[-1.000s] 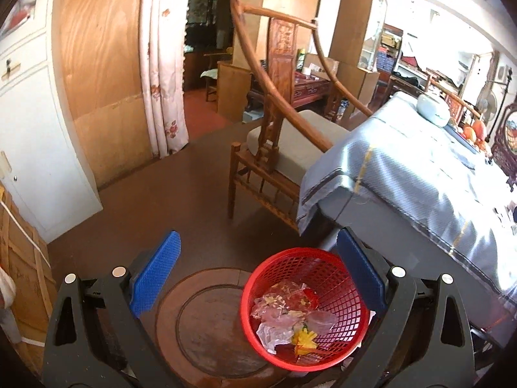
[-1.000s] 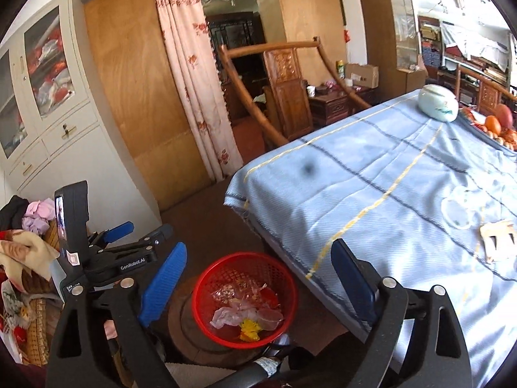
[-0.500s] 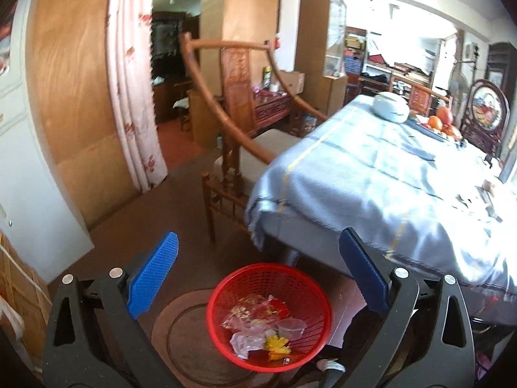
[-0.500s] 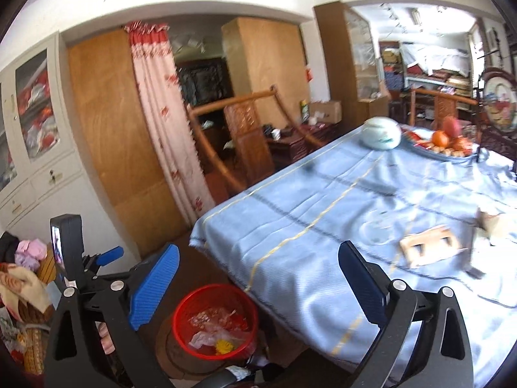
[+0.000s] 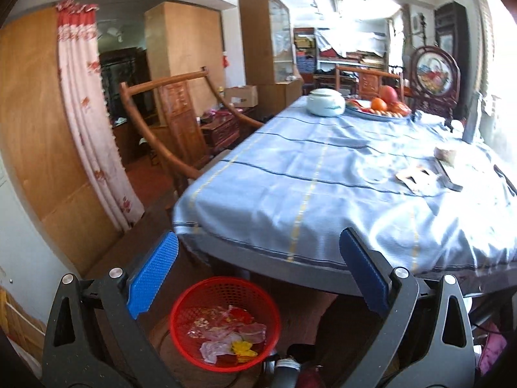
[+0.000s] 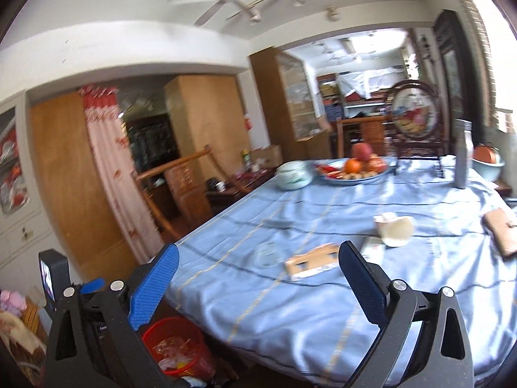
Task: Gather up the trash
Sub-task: 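Move both empty grippers back over the table, then reach the right gripper to the white paper cup and grasp it, then grasp the clear round plastic lid with the left gripper while the right gripper holds the cup, then carry lid and paper cup toward the red wastebasket, then open both grippers over the red wastebasket to drop lid and cup, then move both empty grippers back over the table, then reach the left gripper to the brown cardboard cut-out while the right gripper approaches the white medicine box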
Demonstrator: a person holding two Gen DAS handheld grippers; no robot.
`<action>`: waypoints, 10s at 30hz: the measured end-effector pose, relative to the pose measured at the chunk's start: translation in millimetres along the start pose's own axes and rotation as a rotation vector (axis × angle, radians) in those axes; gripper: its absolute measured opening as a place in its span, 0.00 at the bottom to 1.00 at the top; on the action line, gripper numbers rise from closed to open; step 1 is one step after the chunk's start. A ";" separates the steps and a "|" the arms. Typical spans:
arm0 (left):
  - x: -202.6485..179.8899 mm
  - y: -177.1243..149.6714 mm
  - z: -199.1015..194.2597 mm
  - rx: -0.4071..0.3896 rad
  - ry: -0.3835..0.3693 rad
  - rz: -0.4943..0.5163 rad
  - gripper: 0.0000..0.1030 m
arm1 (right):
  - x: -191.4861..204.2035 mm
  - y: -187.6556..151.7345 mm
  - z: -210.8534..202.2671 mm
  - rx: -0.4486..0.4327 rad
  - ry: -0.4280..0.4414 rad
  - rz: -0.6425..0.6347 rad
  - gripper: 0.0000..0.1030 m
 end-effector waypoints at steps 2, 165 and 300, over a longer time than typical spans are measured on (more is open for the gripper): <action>-13.0 2.0 -2.2 0.004 -0.019 0.013 0.93 | -17.4 1.3 -13.1 -0.022 -0.020 0.021 0.94; -98.3 117.3 79.0 0.108 -0.090 -0.060 0.53 | -207.6 40.0 114.1 0.144 -0.192 0.053 0.77; -178.2 48.7 66.0 0.057 -0.132 0.306 0.93 | -210.3 -23.4 29.1 0.076 -0.195 0.256 0.95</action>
Point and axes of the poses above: each gripper's, at about its wrist camera, not at the fingertips, and z roughly the way its jaws point, x to its left, y to its top, the point moved 5 cm from there along z, roughly the way its jaws point, and after that the axes turned 15 degrees about y, right-handed, at the moved point
